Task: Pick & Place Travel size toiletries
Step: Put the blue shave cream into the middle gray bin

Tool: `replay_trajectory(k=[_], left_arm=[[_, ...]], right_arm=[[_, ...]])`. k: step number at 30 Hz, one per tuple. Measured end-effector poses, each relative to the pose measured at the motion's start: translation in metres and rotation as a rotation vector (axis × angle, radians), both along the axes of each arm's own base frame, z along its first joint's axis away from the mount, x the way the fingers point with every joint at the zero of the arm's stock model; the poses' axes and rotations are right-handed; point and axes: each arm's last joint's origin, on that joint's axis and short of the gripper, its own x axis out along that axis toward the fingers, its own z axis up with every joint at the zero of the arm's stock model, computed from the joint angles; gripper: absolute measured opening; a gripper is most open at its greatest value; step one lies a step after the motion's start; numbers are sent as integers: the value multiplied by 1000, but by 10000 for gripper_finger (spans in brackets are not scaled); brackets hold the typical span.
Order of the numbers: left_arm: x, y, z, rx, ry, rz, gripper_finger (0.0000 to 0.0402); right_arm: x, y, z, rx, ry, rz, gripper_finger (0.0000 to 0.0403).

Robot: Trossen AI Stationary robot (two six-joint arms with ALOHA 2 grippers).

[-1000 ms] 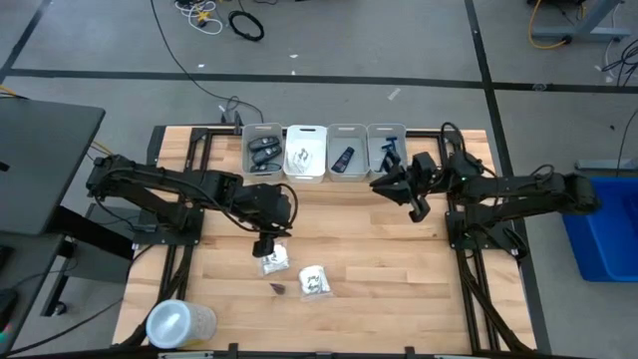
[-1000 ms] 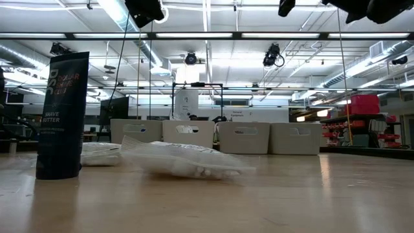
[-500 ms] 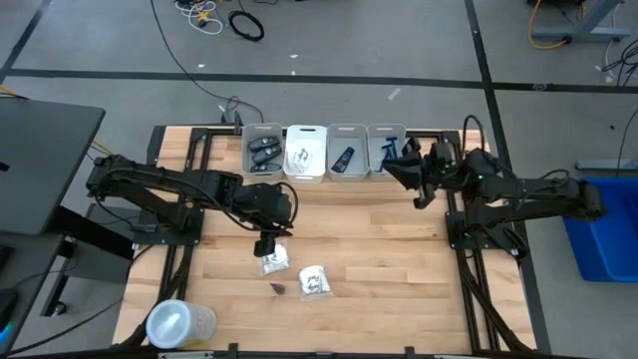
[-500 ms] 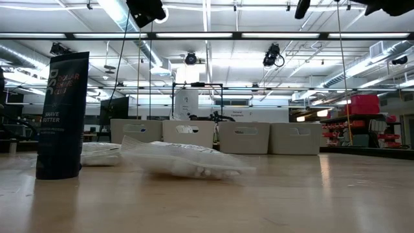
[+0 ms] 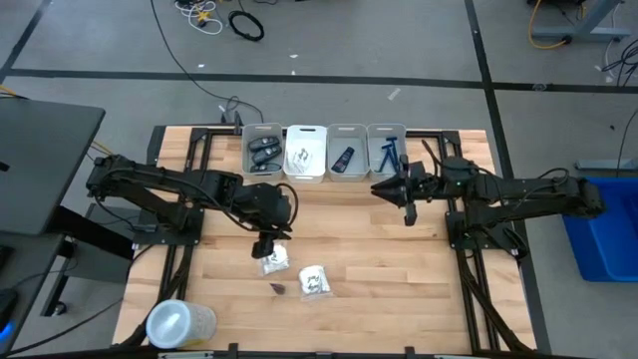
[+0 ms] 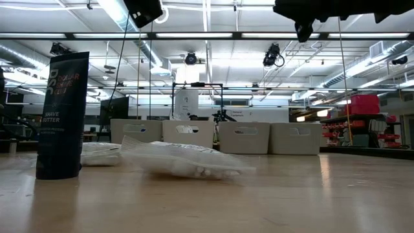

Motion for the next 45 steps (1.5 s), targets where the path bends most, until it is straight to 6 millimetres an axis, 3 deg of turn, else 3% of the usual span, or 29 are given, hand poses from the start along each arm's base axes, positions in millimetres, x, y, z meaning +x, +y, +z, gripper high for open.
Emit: replay_trajectory(k=[5, 25, 34, 38, 45], left_arm=[[-2, -8, 0, -29, 12, -32, 103], [-22, -72, -1, 8, 9, -143, 103], [-28, -81, -11, 61, 24, -173, 104], [-30, -80, -23, 59, 69, -175, 124], [-31, -80, -34, 91, 76, -188, 201]], right_arm=[[0, 2, -2, 2, 21, 8, 66], [0, 2, -3, 3, 31, 8, 65], [0, 2, -3, 3, 31, 8, 65], [0, 2, -3, 3, 31, 8, 65], [0, 2, -3, 8, 32, 7, 65]])
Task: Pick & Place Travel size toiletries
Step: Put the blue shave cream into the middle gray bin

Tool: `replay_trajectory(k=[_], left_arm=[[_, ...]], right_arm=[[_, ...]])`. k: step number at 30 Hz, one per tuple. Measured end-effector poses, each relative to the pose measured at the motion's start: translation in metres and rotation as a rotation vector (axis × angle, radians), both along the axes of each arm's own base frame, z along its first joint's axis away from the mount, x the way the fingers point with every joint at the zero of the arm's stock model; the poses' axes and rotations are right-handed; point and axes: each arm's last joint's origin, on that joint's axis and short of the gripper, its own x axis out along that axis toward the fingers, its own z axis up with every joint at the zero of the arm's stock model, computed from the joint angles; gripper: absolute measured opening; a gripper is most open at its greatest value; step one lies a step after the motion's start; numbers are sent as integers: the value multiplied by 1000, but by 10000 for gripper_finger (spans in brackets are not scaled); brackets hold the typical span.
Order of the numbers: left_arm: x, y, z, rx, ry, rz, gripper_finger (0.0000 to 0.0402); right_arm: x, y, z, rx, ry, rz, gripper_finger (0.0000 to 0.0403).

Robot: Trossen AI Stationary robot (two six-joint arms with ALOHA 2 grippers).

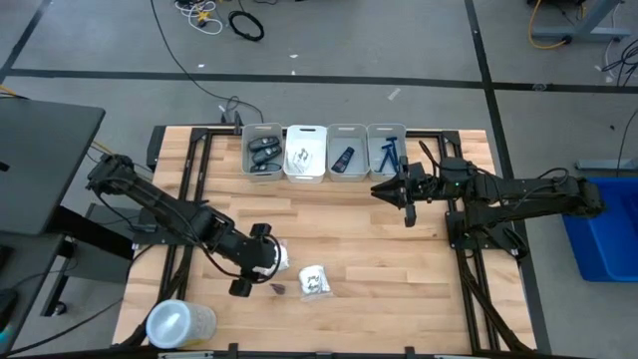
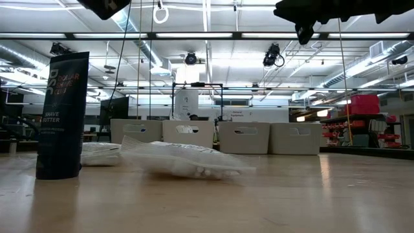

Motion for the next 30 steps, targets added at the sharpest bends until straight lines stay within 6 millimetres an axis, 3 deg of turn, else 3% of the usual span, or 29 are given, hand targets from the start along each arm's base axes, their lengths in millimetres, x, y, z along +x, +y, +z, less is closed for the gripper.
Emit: replay_trajectory(k=[7, 18, 30], left_arm=[[-5, -6, -8, -3, 20, -15, 236], [4, -29, -26, 64, 12, -109, 203], [15, -38, -48, 128, 52, -161, 192]], right_arm=[[0, 0, -3, 7, 33, -1, 65], [0, -2, -8, 3, 82, -53, 64], [2, -2, -13, 7, 112, -55, 66]])
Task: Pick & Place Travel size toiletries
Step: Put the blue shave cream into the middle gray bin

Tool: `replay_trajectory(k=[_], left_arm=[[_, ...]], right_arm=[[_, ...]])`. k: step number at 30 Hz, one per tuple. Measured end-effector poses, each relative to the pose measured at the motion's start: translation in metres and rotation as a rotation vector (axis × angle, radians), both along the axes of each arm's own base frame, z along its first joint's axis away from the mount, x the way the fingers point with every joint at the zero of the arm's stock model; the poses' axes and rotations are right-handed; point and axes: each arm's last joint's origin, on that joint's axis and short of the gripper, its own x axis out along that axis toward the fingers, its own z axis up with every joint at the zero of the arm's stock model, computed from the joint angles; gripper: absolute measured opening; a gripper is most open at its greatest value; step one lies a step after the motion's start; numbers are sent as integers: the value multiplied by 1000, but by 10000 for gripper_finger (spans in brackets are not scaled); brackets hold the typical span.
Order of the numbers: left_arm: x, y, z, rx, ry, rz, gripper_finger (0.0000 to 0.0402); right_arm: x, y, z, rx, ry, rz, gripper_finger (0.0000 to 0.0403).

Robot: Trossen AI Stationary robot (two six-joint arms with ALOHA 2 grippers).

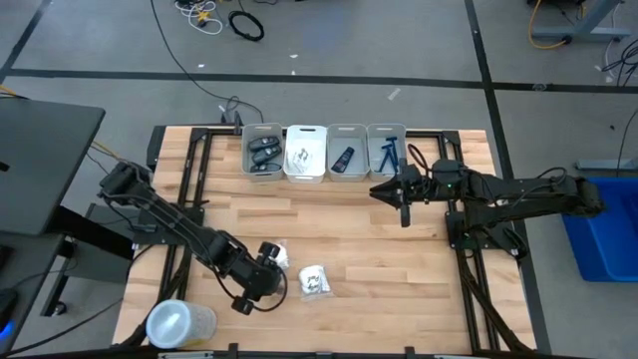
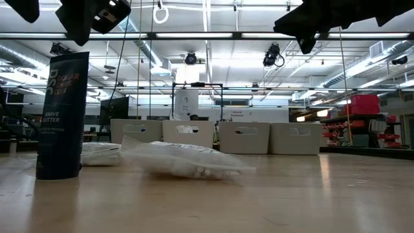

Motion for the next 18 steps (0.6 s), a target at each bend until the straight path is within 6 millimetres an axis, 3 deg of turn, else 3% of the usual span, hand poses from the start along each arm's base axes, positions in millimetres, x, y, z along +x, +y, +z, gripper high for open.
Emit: replay_trajectory(k=[13, 18], left_arm=[[10, -5, -28, 52, 85, -12, 192], [9, -4, -30, 64, 112, 0, 192]], right_arm=[[0, 0, -2, 2, 23, -1, 64], [0, -1, -3, -2, 26, -24, 65]])
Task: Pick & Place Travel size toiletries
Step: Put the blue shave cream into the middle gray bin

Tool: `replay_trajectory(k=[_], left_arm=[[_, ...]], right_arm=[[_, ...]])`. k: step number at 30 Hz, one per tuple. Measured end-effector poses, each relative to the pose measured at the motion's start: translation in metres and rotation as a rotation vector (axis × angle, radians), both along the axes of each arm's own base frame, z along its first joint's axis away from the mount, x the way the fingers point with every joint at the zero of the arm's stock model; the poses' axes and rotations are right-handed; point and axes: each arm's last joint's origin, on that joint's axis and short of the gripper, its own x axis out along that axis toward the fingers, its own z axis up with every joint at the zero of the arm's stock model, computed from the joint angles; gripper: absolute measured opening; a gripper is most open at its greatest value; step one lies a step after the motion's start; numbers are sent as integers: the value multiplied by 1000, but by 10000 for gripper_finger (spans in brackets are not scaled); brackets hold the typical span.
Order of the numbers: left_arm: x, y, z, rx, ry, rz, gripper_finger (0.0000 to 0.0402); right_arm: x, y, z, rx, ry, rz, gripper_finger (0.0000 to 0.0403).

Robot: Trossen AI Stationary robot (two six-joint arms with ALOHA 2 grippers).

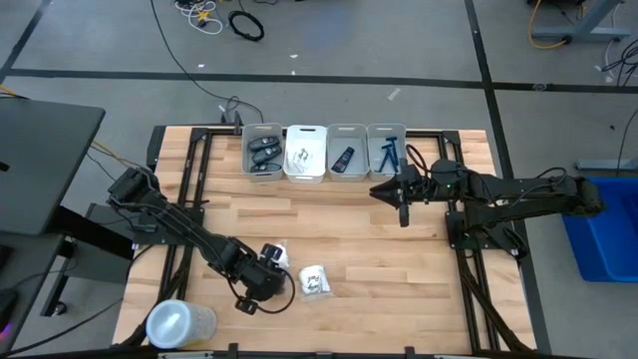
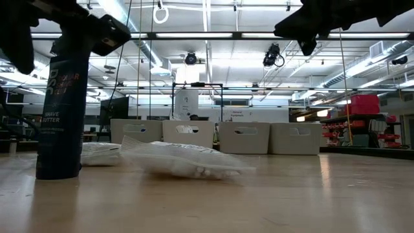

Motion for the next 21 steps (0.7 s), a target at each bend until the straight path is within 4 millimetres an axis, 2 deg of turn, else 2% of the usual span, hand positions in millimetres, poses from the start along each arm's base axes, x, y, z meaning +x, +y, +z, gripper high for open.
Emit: replay_trajectory(k=[7, 21], left_arm=[[-4, 2, -1, 3, 49, 4, 186], [-4, 2, -1, 2, 51, 13, 99]], right_arm=[[0, 0, 0, 1, -3, -12, 65], [0, 0, 0, 16, -6, -15, 64]])
